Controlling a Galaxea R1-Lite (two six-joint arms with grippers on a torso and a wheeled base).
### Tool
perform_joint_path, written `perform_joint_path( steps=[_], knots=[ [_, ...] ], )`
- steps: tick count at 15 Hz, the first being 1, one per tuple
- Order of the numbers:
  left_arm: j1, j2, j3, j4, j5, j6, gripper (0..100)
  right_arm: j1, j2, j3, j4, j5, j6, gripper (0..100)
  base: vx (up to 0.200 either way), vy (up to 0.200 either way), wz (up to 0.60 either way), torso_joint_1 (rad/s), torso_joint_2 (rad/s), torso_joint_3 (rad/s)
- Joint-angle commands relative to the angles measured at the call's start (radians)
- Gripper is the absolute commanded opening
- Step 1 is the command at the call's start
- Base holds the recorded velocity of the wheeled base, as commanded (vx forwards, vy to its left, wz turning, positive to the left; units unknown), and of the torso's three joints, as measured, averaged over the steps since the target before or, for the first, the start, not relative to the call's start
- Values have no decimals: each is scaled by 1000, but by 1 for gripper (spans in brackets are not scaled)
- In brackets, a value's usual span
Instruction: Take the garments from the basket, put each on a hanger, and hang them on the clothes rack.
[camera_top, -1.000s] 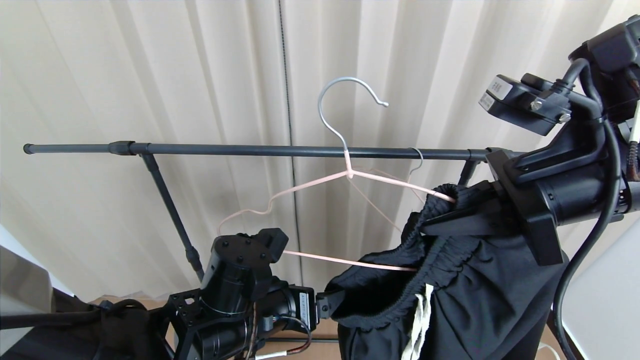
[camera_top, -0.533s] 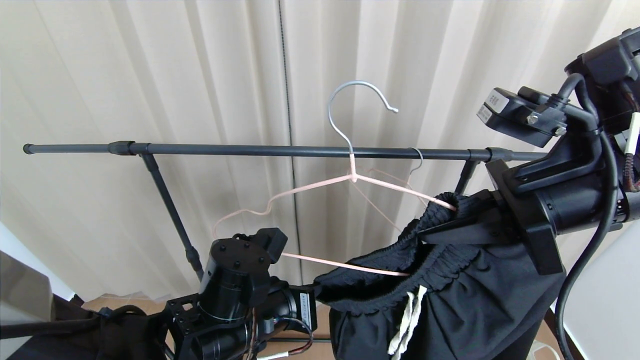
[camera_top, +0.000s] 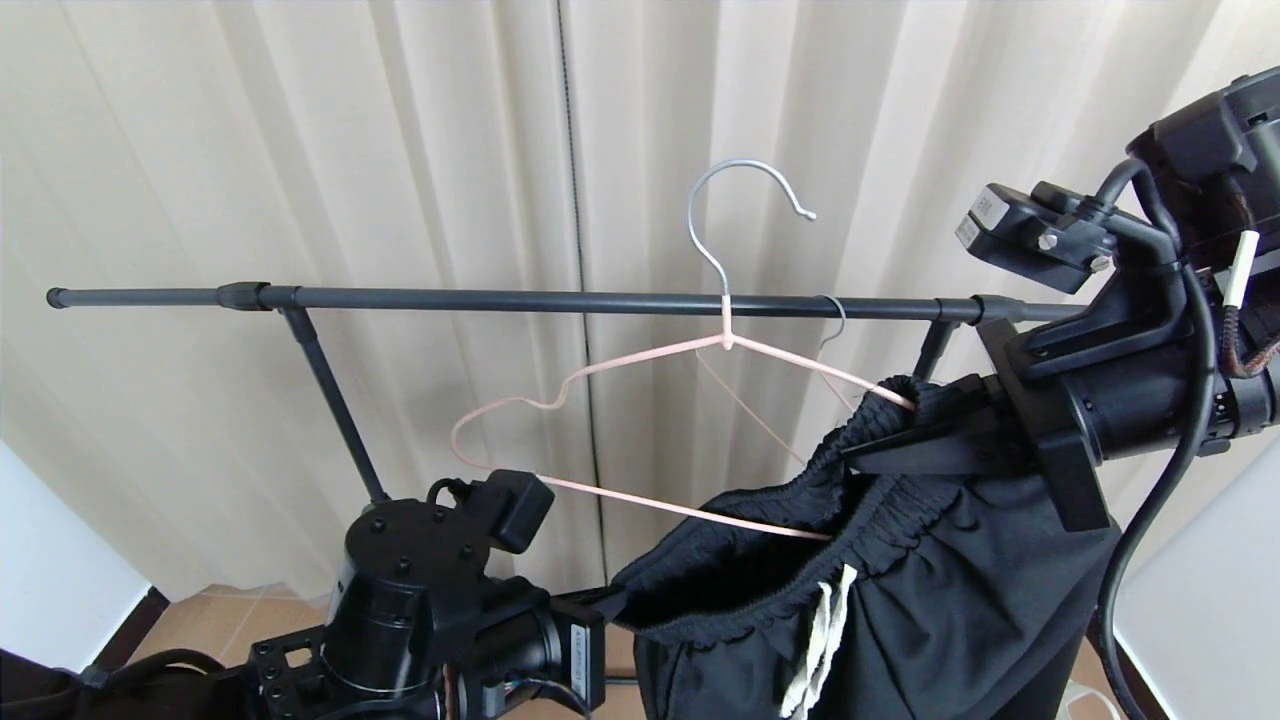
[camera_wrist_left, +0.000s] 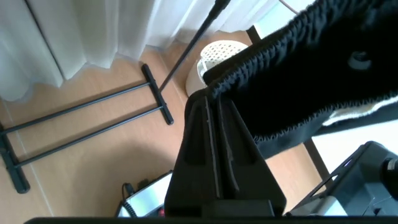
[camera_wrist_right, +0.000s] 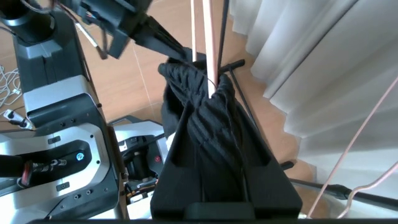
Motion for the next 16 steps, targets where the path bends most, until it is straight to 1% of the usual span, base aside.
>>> perform_joint_path(
  steps=[1, 4, 7, 11, 16],
  knots=[
    [-1, -44, 19, 0, 0, 14, 0, -12, -2, 12, -2, 1, 0, 0, 0, 0, 0, 0, 0, 0],
    [5, -76, 28, 0, 2, 15, 0, -34, -25, 40, -3, 3, 0, 0, 0, 0, 0, 0, 0, 0],
    [41, -82, 25, 0, 22, 15, 0, -55, -73, 109, -28, 3, -2, 0, 0, 0, 0, 0, 0, 0],
    [84, -90, 25, 0, 23, 15, 0, -69, -114, 201, -92, 0, -8, 0, 0, 0, 0, 0, 0, 0],
    [120, -119, 28, 0, 23, 15, 0, -69, -121, 253, -101, 0, -28, 0, 0, 0, 0, 0, 0, 0]
  ],
)
